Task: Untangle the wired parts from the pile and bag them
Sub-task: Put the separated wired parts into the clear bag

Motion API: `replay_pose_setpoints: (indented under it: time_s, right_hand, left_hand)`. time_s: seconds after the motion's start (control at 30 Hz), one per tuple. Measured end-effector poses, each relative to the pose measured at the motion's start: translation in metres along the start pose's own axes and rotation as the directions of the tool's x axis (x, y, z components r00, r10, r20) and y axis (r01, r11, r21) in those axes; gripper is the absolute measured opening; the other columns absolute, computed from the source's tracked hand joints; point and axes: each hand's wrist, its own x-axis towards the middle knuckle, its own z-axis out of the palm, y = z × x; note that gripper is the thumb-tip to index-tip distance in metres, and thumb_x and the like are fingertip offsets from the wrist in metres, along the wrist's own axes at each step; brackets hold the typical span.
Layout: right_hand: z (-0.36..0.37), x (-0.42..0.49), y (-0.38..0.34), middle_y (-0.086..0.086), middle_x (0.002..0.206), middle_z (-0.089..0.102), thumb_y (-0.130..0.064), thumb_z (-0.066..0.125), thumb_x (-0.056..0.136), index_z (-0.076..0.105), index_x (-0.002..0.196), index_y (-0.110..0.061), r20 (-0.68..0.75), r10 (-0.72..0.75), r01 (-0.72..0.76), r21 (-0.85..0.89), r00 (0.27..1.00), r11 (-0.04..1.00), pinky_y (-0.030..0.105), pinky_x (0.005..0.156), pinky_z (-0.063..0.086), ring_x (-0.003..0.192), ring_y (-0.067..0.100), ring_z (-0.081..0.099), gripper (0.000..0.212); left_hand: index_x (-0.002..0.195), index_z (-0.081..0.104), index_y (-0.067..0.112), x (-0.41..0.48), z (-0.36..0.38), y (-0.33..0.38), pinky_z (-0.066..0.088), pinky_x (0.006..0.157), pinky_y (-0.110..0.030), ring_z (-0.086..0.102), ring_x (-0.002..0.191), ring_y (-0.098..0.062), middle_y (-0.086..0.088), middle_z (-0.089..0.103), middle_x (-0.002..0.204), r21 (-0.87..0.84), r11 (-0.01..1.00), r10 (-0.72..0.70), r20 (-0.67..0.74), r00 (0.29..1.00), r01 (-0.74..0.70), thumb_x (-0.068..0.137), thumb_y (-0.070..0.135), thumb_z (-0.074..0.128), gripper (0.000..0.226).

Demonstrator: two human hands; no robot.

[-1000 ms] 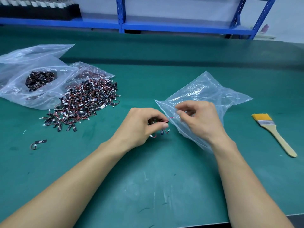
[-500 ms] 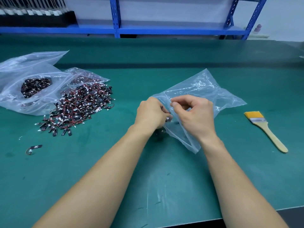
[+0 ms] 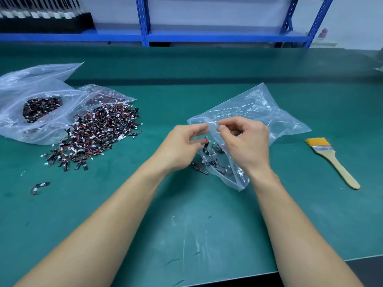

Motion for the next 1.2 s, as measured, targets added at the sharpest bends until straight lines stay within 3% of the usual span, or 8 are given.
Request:
replay_pose_setpoints:
  time_s: [0.23, 0.4, 0.5, 0.7, 0.77, 0.87, 1.0, 1.2]
  right_hand:
    - [0.003, 0.000, 0.003, -0.011, 0.067, 0.071, -0.020, 0.072, 0.083, 0.077, 0.082, -0.029, 0.011, -0.004, 0.005, -0.046, 1.000, 0.999, 0.013, 0.062, 0.046, 0.057, 0.005, 0.058, 0.011]
    - [0.002, -0.001, 0.007, -0.009, 0.065, 0.070, -0.020, 0.071, 0.085, 0.077, 0.084, -0.028, 0.007, -0.002, 0.002, -0.081, 1.000, 0.997, 0.016, 0.063, 0.049, 0.055, 0.003, 0.058, 0.010]
    - [0.002, -0.001, 0.008, -0.009, 0.064, 0.070, -0.019, 0.070, 0.085, 0.078, 0.086, -0.025, -0.002, -0.012, 0.012, -0.124, 1.000, 0.992, 0.012, 0.064, 0.048, 0.055, 0.001, 0.058, 0.010]
    - [0.001, 0.000, 0.009, -0.007, 0.067, 0.072, -0.017, 0.070, 0.085, 0.079, 0.088, -0.020, -0.009, -0.009, 0.007, -0.173, 1.000, 0.985, 0.015, 0.067, 0.050, 0.057, -0.001, 0.058, 0.010]
    - [0.001, 0.000, 0.009, -0.006, 0.069, 0.072, -0.017, 0.070, 0.085, 0.079, 0.088, -0.021, -0.009, -0.004, 0.002, -0.181, 1.000, 0.983, 0.020, 0.068, 0.052, 0.059, 0.001, 0.058, 0.010]
    - [0.002, 0.001, 0.010, -0.011, 0.067, 0.070, -0.018, 0.070, 0.085, 0.079, 0.088, -0.022, -0.010, -0.009, 0.007, -0.191, 1.000, 0.982, 0.019, 0.068, 0.051, 0.059, 0.002, 0.058, 0.010]
    - [0.002, 0.000, 0.011, -0.021, 0.065, 0.065, -0.018, 0.070, 0.085, 0.079, 0.087, -0.022, 0.002, -0.011, 0.011, -0.200, 1.000, 0.980, 0.012, 0.066, 0.048, 0.058, -0.001, 0.058, 0.010]
    - [0.003, 0.001, 0.012, -0.024, 0.066, 0.064, -0.019, 0.070, 0.085, 0.079, 0.087, -0.023, 0.001, -0.023, 0.022, -0.201, 1.000, 0.979, 0.013, 0.066, 0.048, 0.058, -0.001, 0.057, 0.010]
  left_hand:
    - [0.119, 0.069, 0.022, 0.001, 0.011, -0.010, 0.058, 0.085, -0.030, 0.072, 0.076, 0.000, 0.009, 0.075, 0.102, 0.202, 0.976, 0.118, -0.200, 0.973, -0.076, 0.083, 0.004, 0.074, 0.041]
    - [0.108, 0.071, 0.019, -0.012, 0.004, -0.015, 0.058, 0.074, -0.022, 0.070, 0.071, 0.002, 0.010, 0.074, 0.089, 0.303, 0.901, 0.396, -0.284, 0.873, -0.310, 0.080, 0.008, 0.079, 0.031]
    - [0.093, 0.062, 0.022, -0.021, -0.013, -0.025, 0.054, 0.066, -0.024, 0.063, 0.064, -0.003, 0.017, 0.064, 0.073, 0.429, 0.850, 0.459, -0.316, 0.830, -0.306, 0.081, 0.022, 0.080, 0.021]
    - [0.088, 0.059, 0.025, -0.026, -0.016, -0.034, 0.052, 0.069, -0.033, 0.056, 0.064, -0.002, 0.014, 0.059, 0.074, 0.466, 0.865, 0.305, -0.196, 0.932, -0.185, 0.079, 0.041, 0.077, 0.025]
    - [0.094, 0.059, 0.029, -0.028, -0.012, -0.033, 0.048, 0.072, -0.030, 0.053, 0.073, 0.001, 0.016, 0.055, 0.083, 0.541, 0.835, 0.219, -0.156, 0.963, -0.102, 0.073, 0.067, 0.066, 0.044]
    - [0.110, 0.061, 0.030, -0.035, 0.001, -0.030, 0.048, 0.084, -0.034, 0.051, 0.097, -0.013, 0.010, 0.048, 0.102, 0.689, 0.725, 0.062, -0.065, 0.996, 0.000, 0.060, 0.090, 0.054, 0.079]
    - [0.116, 0.065, 0.027, -0.035, 0.013, -0.027, 0.047, 0.088, -0.037, 0.050, 0.104, -0.018, 0.006, 0.049, 0.108, 0.686, 0.724, 0.103, -0.002, 0.995, -0.073, 0.079, 0.068, 0.064, 0.055]
    - [0.100, 0.070, 0.024, -0.032, 0.001, -0.027, 0.046, 0.080, -0.035, 0.058, 0.092, -0.019, 0.006, 0.059, 0.097, 0.639, 0.747, 0.177, 0.076, 0.981, -0.184, 0.094, 0.027, 0.065, 0.009]
